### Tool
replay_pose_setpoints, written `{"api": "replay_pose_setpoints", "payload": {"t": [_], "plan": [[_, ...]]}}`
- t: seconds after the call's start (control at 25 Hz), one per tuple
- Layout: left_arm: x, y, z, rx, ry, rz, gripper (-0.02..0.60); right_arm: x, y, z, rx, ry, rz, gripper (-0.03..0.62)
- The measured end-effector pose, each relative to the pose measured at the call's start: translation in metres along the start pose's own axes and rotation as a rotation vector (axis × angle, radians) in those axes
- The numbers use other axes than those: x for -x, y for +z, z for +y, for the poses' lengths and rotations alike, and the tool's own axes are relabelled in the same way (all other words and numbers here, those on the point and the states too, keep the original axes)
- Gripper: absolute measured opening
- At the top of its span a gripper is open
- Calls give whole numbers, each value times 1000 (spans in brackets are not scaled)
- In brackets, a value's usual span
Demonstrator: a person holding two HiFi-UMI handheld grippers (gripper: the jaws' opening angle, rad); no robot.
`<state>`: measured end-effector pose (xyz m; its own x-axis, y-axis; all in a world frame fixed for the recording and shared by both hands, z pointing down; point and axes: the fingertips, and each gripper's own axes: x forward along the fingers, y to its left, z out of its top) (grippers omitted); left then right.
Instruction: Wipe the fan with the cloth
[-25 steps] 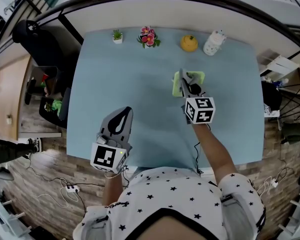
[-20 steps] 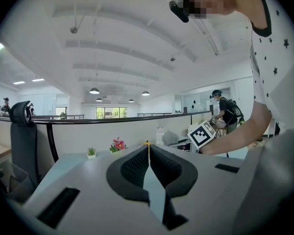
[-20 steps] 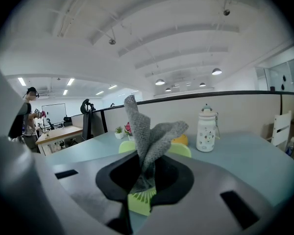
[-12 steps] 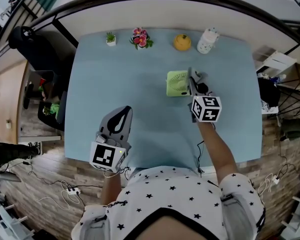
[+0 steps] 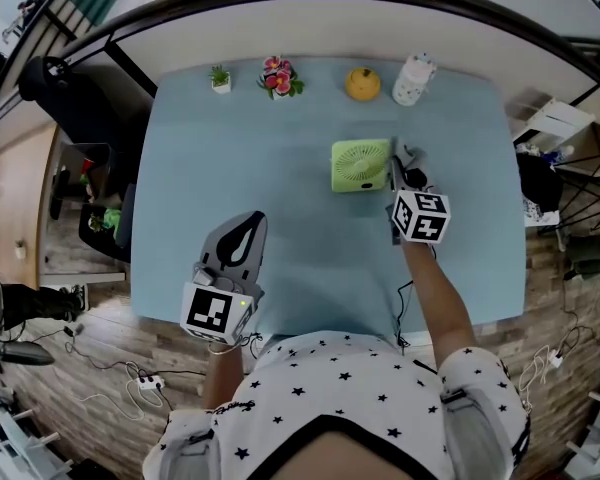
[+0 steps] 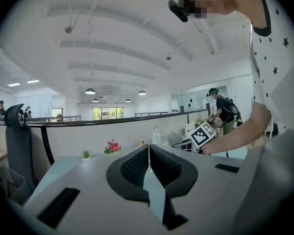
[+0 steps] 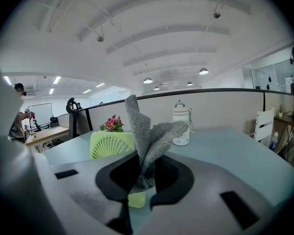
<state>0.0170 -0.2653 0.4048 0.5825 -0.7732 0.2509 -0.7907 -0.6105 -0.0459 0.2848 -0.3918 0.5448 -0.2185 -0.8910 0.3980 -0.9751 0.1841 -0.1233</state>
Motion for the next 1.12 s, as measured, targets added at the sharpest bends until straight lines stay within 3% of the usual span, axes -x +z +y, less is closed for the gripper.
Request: {"api": "replay_pose_setpoints", "payload": {"t": [0.28, 0.52, 0.8, 1.12], "plan": [[4, -1, 2, -3, 9, -4, 31, 5, 9, 10, -7, 16, -27, 40], [10, 0, 3, -5, 9, -21, 31, 7, 21, 62, 22, 128, -61, 39], [26, -2, 14, 4, 55, -16, 31, -7, 0, 116, 84, 231, -4, 40], [47, -13, 26, 17, 118, 10, 31, -26, -24, 130, 110, 244, 62, 39]]}}
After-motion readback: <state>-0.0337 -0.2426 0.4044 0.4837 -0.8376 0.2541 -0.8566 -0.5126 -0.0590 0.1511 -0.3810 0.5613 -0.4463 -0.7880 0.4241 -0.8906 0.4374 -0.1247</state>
